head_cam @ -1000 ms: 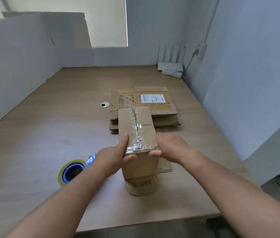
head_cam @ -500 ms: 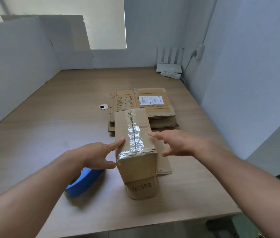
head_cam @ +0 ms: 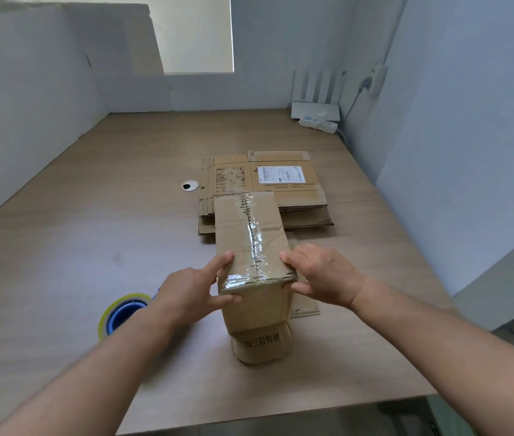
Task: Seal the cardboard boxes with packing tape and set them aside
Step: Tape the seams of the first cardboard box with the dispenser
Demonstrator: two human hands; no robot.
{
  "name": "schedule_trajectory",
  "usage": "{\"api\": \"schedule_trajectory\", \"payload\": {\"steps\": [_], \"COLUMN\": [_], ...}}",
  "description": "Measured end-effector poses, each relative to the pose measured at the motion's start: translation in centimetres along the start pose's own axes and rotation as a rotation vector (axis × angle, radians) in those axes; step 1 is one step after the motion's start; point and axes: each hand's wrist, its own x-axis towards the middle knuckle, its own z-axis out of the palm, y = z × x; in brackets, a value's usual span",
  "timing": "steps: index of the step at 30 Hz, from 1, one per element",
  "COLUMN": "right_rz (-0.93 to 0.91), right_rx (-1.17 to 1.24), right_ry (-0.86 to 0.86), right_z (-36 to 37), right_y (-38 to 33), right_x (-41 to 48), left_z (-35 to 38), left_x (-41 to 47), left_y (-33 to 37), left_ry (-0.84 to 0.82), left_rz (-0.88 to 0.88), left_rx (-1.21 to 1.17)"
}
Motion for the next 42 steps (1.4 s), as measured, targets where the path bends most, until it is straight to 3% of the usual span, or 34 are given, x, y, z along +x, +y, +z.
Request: {"api": "schedule_trajectory", "payload": {"steps": [4, 7, 10, 13, 15, 18, 21, 23, 27, 29, 32, 36, 39, 42], "right_rz": [0.031, 0.158, 0.466, 0.765, 0.838, 0.787, 0.629, 0.531, 0.446, 0.469, 0.654, 0.994, 1.120, 1.092], "right_rx": [-0.002, -0.015, -0.022, 0.016, 0.036, 0.078, 0.095, 0.136, 0.159, 0.146, 0.097, -0.033, 0.195, 0.423], "right_ry": [0.057, 0.059, -0.158, -0.281, -0.381, -0.541, -0.609, -0.685, -0.762, -0.730, -0.561, -0.234, -0.136, -0.138], "right_z": [0.6, -0.1, -1.9, -3.8, -4.0, -3.8, -4.7, -5.7, -6.4, -6.5, -6.7, -6.3, -4.5, -3.1], "right_y": [0.0, -1.5, -3.4, -4.5, -4.7, -4.9, -3.2, -1.2, 2.4, 3.6, 5.0, 4.8, 3.1, 1.4], "right_x": [0.3, 0.8, 2.1, 3.3, 3.6, 3.0, 1.5, 0.4, -1.1, -1.2, -1.5, -2.4, -2.9, -2.7], "left_z": [0.1, 0.5, 0.7, 0.7, 0.8, 0.4, -1.2, -1.9, -1.9, -1.3, -0.9, -0.7, -0.4, -0.6], "left_x": [-0.2, -0.5, -0.9, -1.7, -2.2, -1.9, -0.6, 0.6, 2.7, 3.1, 3.0, 1.8, 1.2, 0.2], "left_y": [1.2, 2.4, 3.3, 3.5, 3.7, 3.4, 2.8, 2.5, 4.0, 5.0, 5.7, 7.2, 8.4, 8.7], "left_ry": [0.077, 0.122, 0.088, -0.083, -0.062, 0.271, 0.490, 0.441, 0.090, 0.026, 0.046, 0.014, -0.015, -0.028], "left_rz": [-0.083, -0.148, -0.160, -0.033, 0.027, -0.054, -0.153, -0.219, -0.338, -0.376, -0.477, -0.626, -0.592, -0.558], "left_rx": [-0.071, -0.041, -0.108, -0.455, -0.604, -0.709, -0.592, -0.545, -0.613, -0.545, -0.483, -0.831, -0.862, -0.755]}}
